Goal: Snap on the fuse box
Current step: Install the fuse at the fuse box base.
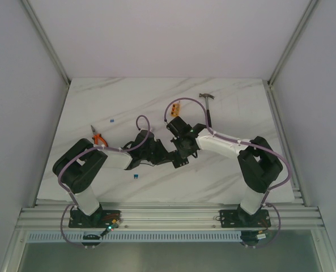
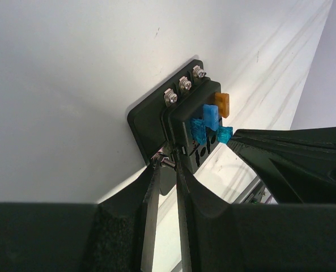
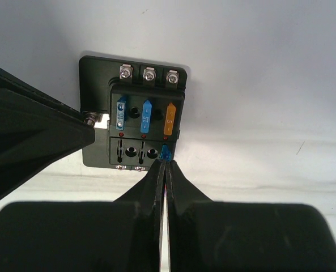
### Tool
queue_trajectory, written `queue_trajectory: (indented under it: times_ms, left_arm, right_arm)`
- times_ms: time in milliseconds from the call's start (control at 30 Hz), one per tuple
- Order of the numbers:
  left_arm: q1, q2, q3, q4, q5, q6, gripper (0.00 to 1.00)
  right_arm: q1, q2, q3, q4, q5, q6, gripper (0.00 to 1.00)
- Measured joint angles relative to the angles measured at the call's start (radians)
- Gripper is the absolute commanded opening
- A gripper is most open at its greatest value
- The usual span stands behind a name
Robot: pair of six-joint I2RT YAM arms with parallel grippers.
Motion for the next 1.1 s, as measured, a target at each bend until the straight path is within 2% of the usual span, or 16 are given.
queue_trajectory:
  times_ms: [1100]
  left_arm:
    - [0.000,-0.002,0.005,-0.012,0.000,-0.002,0.25]
  right_arm:
    - [0.024,0.034,0.022,-0.021,0.023,-0.026,0.00]
